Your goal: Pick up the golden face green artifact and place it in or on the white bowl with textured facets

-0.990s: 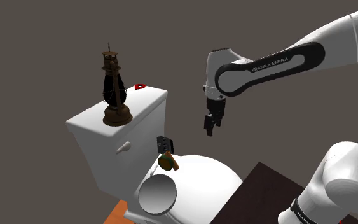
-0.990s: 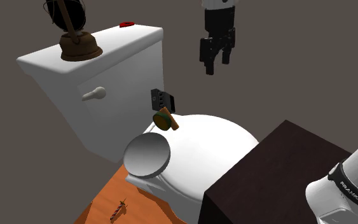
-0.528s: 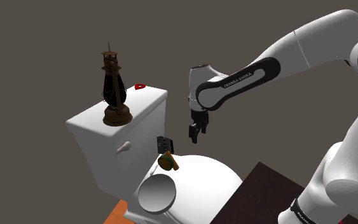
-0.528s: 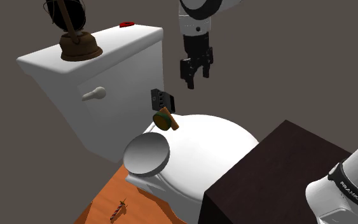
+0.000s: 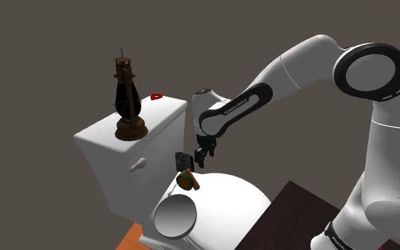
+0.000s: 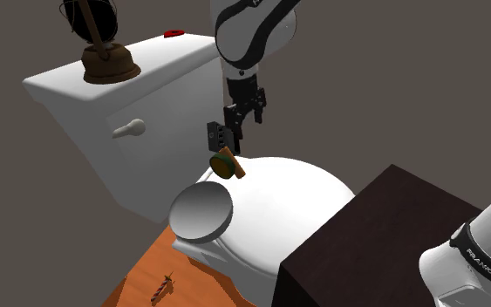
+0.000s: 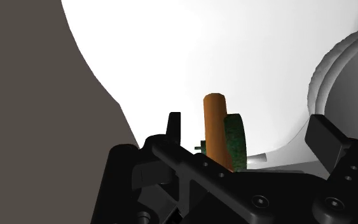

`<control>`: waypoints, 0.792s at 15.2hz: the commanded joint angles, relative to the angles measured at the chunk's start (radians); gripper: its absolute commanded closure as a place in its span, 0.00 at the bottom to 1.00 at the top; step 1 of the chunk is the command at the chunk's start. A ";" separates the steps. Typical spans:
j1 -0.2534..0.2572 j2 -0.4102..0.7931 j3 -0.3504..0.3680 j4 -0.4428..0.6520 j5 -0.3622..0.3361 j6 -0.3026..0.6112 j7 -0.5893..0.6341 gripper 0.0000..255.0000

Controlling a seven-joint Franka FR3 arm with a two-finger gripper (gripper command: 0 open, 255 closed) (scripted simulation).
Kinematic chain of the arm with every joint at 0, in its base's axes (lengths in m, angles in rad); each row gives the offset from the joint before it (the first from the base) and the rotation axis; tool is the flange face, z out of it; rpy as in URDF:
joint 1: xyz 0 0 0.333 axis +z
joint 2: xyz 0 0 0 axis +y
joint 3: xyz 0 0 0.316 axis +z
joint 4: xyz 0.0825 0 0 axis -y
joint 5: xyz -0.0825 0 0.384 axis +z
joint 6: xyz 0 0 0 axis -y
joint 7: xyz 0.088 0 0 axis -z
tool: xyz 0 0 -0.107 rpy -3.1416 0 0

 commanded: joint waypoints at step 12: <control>0.067 0.452 -0.027 0.410 -0.072 0.031 0.040 0.00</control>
